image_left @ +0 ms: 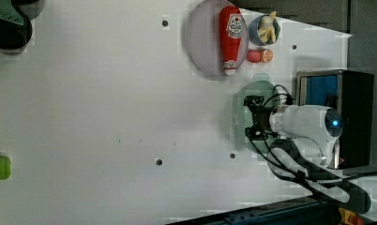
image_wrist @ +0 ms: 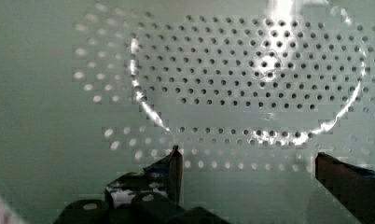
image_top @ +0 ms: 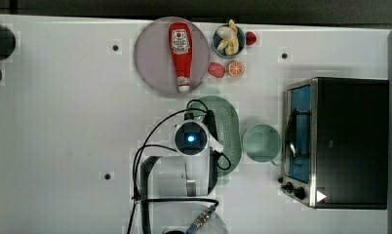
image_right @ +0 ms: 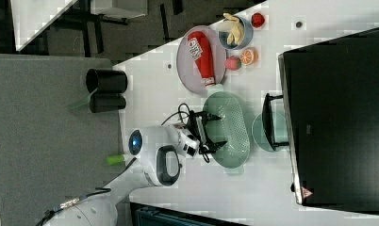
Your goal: Drag strainer right to left.
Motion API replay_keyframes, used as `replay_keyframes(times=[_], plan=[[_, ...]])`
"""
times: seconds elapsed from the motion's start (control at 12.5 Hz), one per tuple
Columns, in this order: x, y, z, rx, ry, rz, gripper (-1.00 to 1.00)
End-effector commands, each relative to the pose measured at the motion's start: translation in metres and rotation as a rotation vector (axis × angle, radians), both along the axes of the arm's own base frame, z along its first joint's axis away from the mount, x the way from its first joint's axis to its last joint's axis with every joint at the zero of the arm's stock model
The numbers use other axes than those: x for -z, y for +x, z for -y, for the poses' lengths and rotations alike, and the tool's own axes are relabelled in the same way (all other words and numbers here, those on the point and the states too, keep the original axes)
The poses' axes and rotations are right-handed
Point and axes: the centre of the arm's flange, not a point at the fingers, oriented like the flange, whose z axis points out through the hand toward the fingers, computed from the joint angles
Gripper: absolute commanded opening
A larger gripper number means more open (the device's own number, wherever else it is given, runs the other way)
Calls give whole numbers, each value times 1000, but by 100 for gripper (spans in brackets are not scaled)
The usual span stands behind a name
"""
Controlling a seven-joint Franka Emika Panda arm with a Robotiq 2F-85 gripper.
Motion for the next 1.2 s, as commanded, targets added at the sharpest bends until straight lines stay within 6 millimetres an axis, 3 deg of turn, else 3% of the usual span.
replay_keyframes(times=[0.08, 0.8, 1.2], plan=[[-2, 3, -17, 35, 10, 0, 100], [2, -2, -80, 50, 49, -57, 100], [2, 4, -138, 187, 63, -81, 100]])
